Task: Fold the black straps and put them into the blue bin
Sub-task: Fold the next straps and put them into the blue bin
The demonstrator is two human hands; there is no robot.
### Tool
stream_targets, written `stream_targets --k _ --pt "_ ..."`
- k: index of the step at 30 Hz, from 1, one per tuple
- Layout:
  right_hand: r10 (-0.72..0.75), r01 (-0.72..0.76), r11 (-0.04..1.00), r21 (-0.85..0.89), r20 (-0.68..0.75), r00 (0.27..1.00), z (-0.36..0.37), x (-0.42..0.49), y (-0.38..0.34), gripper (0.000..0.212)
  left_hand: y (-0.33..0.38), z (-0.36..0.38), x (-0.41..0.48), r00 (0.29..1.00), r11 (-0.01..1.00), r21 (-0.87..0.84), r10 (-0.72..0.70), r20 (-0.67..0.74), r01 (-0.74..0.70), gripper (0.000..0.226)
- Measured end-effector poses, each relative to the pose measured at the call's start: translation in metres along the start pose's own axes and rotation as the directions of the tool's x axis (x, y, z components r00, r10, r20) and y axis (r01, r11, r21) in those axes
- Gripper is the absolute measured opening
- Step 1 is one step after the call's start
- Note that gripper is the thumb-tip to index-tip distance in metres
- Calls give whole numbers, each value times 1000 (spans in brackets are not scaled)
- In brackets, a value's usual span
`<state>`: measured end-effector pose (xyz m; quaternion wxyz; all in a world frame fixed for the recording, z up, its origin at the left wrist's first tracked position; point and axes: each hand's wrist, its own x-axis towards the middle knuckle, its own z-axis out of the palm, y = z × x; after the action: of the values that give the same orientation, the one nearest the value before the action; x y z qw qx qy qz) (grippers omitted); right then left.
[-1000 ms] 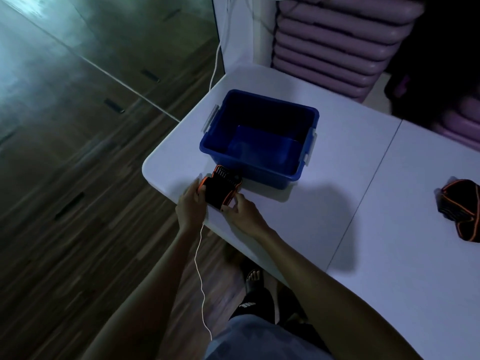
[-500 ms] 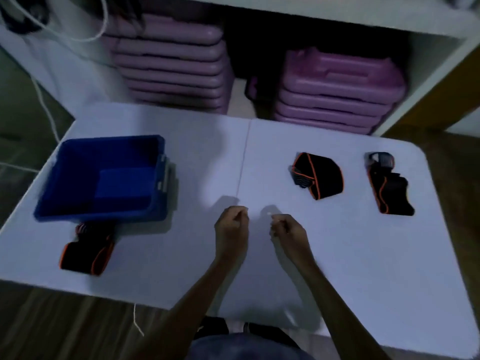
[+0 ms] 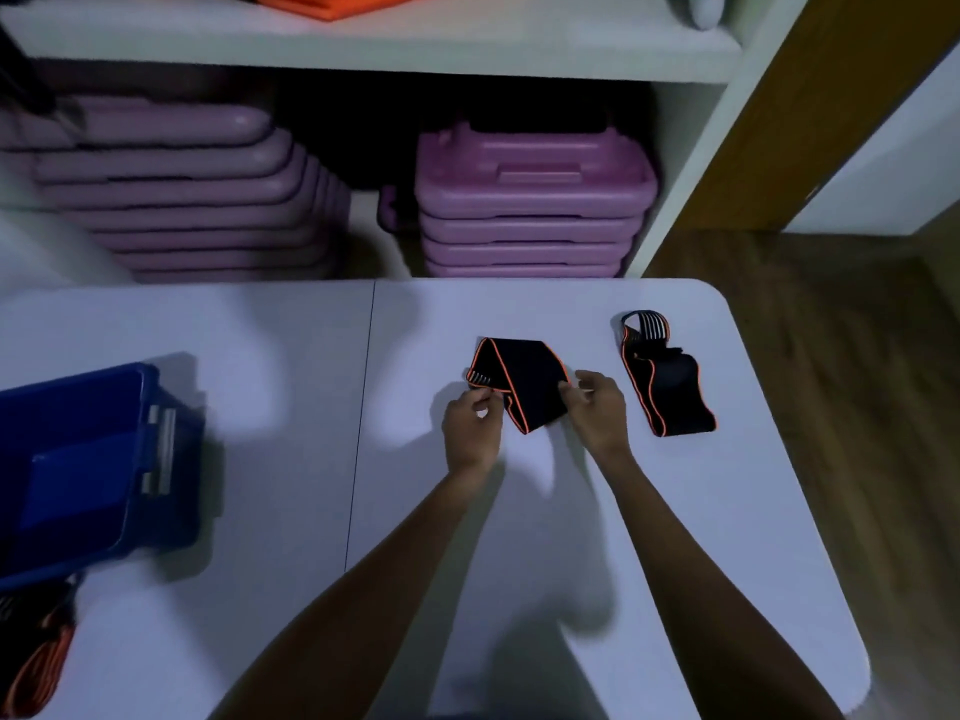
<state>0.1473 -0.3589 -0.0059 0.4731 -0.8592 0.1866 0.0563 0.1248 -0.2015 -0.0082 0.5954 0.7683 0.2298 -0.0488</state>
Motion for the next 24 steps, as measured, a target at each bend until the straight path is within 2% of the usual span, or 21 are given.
stream_targets --k 4,6,8,12,16,18,21,24 --pt "-67 76 993 -86 98 993 6 13 -10 24 7 13 10 997 986 166 41 -61 -30 48" --pt "-60 63 997 -45 80 995 7 13 -10 17 11 16 15 996 966 259 12 -83 10 50" --pt "-67 67 998 -6 90 994 7 11 -9 9 19 18 19 996 958 283 -6 -92 32 55" --pt "-137 113 984 140 173 975 1 -1 -13 16 38 15 23 983 970 185 -137 -122 158 41" --pt "-213 133 955 266 298 930 -6 -14 -20 19 43 10 36 957 958 55 -276 -89 281 58" --pt "-224 114 938 328 318 921 -10 -22 -23 20 45 5 43 936 938 -58 -345 -64 342 53" --pt "-236 101 929 355 362 902 -15 -31 -25 10 59 -7 38 914 891 -215 -404 28 401 37" --pt "-238 85 929 360 407 882 -19 -42 -26 10 62 -17 26 868 838 -230 -462 184 495 53"
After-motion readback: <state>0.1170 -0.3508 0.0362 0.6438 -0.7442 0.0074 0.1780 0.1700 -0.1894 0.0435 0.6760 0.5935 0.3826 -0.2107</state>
